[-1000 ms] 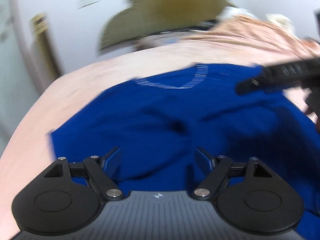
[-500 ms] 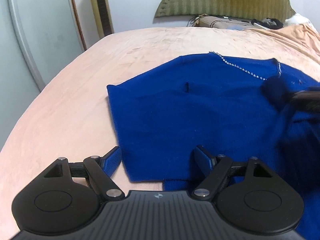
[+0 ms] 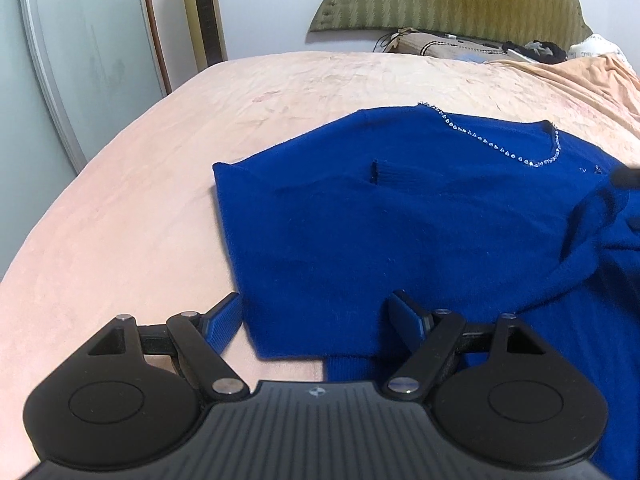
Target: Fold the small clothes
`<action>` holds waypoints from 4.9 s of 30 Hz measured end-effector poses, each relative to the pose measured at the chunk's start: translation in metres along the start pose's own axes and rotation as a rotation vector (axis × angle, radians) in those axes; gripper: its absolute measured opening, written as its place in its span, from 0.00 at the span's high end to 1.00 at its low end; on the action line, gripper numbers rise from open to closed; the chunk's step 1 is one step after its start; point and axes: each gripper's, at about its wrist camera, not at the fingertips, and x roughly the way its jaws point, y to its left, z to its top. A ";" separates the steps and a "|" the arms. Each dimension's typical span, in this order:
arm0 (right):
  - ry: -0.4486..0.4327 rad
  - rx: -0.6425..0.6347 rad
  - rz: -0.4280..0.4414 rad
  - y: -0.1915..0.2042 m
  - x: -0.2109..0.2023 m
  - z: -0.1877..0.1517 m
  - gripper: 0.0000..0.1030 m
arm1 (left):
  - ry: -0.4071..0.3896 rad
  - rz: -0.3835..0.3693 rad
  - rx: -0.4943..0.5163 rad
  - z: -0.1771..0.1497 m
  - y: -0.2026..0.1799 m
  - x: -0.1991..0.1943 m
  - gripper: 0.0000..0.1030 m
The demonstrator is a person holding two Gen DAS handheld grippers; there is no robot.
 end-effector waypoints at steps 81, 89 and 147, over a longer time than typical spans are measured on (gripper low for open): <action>-0.001 0.065 -0.266 -0.086 -0.011 0.096 0.64 | -0.148 -0.106 0.222 0.054 -0.083 -0.002 0.06; -0.097 0.205 -0.167 -0.095 -0.049 0.069 0.61 | -0.180 -0.088 0.259 0.052 -0.095 -0.010 0.06; -0.213 -0.217 -0.209 -0.012 -0.107 -0.076 0.32 | -0.008 -0.123 0.072 -0.009 -0.111 -0.033 0.06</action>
